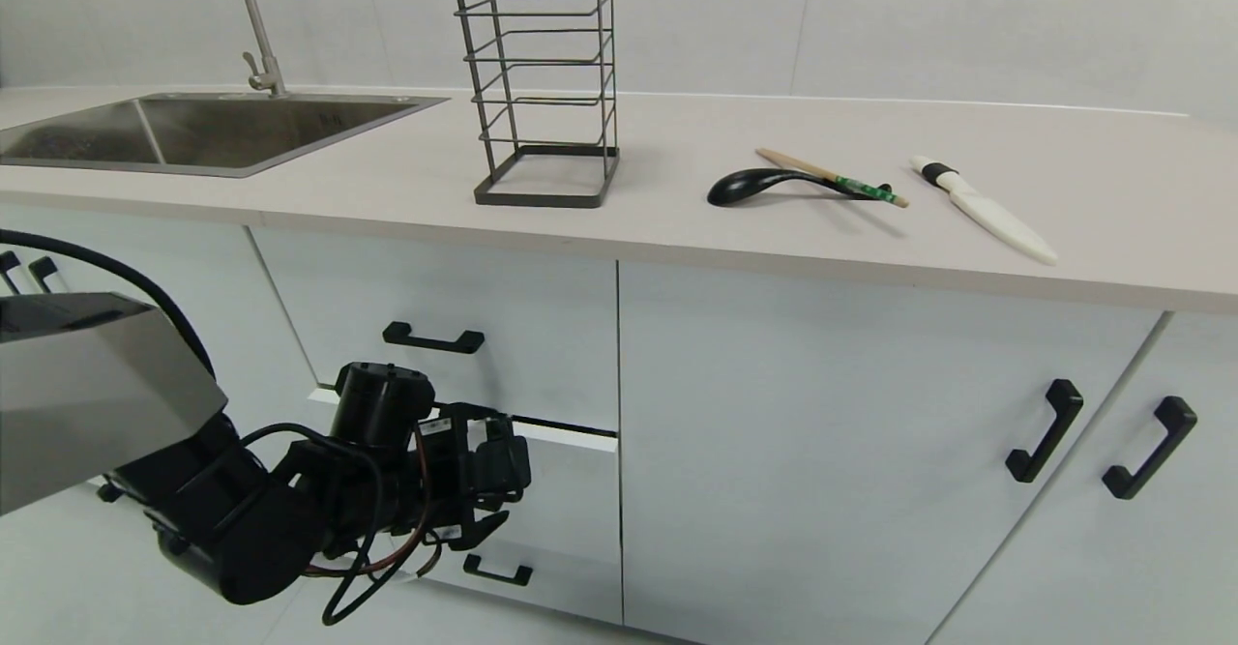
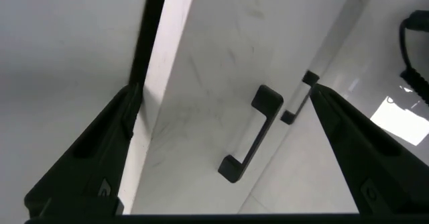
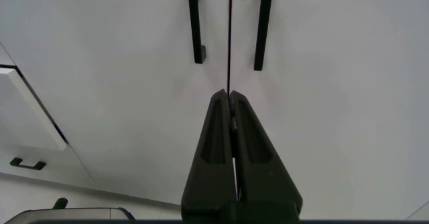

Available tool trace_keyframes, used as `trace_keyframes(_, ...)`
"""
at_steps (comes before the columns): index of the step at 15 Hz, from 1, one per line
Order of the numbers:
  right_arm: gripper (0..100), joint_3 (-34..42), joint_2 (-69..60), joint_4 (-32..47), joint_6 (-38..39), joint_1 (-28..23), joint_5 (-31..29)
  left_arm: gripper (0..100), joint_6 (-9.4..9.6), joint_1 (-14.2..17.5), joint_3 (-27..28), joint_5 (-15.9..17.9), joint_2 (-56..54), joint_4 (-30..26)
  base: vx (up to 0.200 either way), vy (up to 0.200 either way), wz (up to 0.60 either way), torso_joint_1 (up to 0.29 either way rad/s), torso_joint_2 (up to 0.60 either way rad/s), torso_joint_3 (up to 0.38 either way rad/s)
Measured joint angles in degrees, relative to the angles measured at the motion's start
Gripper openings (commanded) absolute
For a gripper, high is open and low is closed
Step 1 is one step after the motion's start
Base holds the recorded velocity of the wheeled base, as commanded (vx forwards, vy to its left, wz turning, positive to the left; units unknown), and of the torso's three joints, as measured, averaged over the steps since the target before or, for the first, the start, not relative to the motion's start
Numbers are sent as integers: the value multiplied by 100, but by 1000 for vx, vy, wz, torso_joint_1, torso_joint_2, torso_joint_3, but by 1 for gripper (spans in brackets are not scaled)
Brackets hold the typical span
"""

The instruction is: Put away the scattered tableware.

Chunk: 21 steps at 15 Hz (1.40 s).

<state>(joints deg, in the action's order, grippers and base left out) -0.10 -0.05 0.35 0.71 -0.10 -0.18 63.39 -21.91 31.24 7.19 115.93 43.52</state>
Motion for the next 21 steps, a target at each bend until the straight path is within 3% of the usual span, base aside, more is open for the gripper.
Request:
trace_keyframes(7, 0, 0, 0, -2, 0, 0, 0, 100, -41, -166, -1174, 22, -1230, -208, 0, 0, 0, 0, 0, 0)
trace_keyframes(16, 0, 0, 0, 0, 0, 0, 2, 100, -44, -621, -1190, 38, -1078, 65, 0, 0, 0, 0, 0, 0)
trace_keyframes(21, 0, 0, 0, -2, 0, 0, 0, 100, -39, -901, -1606, 11, -1092, 126, 0, 0, 0, 0, 0, 0)
